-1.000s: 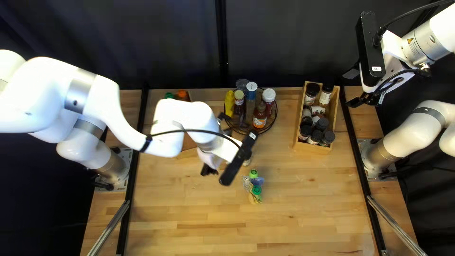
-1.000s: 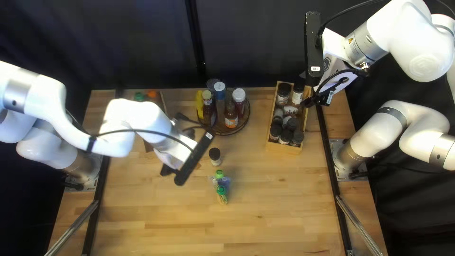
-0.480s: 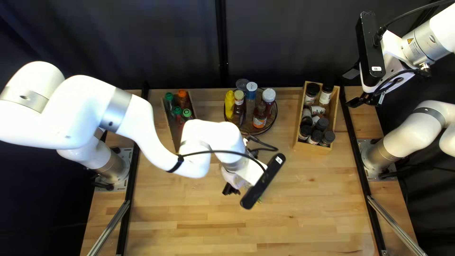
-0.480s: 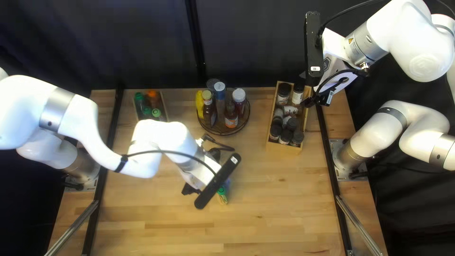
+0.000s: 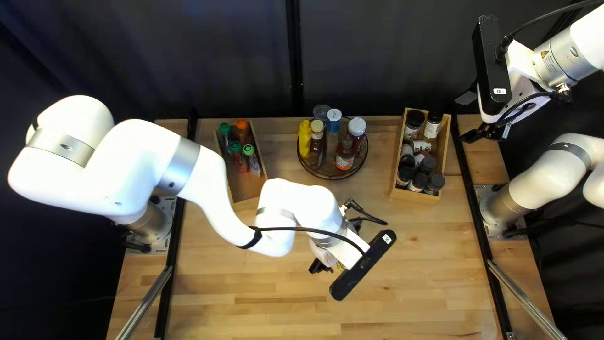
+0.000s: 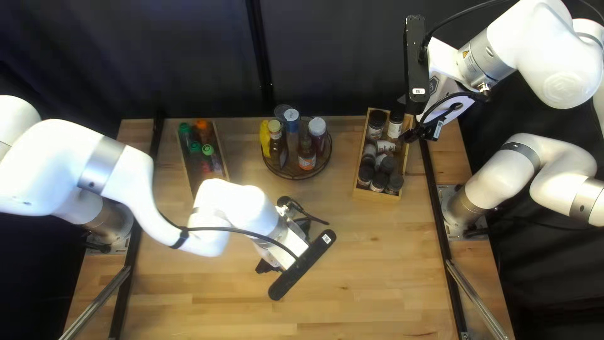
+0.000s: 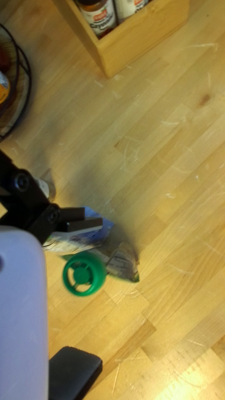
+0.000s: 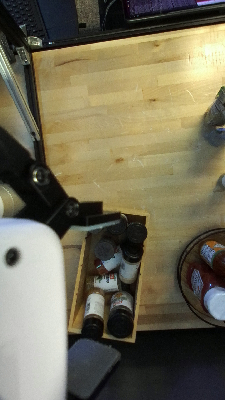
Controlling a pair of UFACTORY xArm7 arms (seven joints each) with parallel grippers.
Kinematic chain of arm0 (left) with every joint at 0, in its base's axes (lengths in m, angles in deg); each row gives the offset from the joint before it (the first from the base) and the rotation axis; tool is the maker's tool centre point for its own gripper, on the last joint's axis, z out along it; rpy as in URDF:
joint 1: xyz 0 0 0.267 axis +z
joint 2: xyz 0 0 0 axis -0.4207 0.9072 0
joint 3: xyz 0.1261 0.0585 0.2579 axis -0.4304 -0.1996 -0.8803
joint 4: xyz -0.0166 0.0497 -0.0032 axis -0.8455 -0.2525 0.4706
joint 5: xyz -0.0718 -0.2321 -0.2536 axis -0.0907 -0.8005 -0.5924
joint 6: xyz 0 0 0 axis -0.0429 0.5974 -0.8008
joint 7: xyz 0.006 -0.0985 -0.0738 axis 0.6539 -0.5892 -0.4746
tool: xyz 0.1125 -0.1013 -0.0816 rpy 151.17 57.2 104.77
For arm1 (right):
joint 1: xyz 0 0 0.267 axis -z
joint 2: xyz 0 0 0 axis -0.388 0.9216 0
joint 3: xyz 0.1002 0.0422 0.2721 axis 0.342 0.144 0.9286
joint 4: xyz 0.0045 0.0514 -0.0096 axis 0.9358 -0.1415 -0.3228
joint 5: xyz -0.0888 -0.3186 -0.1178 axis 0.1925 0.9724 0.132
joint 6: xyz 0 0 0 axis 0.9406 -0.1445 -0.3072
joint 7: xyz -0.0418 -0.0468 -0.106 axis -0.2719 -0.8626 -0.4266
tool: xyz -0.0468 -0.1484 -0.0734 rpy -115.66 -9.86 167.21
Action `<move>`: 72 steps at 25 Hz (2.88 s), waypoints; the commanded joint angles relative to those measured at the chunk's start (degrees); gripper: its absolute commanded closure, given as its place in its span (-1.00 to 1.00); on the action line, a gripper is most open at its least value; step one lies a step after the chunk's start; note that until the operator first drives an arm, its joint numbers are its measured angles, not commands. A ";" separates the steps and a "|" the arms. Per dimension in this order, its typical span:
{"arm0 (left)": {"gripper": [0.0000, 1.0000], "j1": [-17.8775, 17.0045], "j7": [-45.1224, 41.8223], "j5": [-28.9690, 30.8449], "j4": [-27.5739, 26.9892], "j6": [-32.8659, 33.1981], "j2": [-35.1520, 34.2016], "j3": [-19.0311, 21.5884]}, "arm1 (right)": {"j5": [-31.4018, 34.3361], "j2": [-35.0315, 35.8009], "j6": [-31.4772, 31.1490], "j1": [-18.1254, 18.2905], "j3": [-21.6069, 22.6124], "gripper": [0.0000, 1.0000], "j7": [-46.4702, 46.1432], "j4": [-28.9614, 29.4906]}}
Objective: Separate condiments, baby food and spices and place it in 3 different racks/containers
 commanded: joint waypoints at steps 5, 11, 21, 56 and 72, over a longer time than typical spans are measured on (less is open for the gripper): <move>1.00 -0.40 -0.70 0.90 0.43 -0.50 -0.09 -0.16 | 0.00 0.00 0.00 0.00 0.00 -1.00 0.00 0.00; 1.00 -2.09 -4.60 3.96 0.35 -7.02 -4.74 -0.05 | 0.00 0.00 0.00 0.00 0.00 -1.00 0.00 0.00; 1.00 -1.96 -1.32 3.16 13.75 -19.59 -25.29 -0.54 | 0.00 0.00 0.00 0.00 0.00 -1.00 0.00 0.00; 1.00 16.17 10.47 20.32 40.97 -22.29 -50.23 -17.26 | 0.00 0.00 0.00 0.00 0.00 -1.00 0.00 0.00; -1.00 7.87 -5.00 12.80 34.33 -17.86 -40.61 -6.32 | 0.00 0.00 0.00 0.00 0.00 -1.00 0.00 0.00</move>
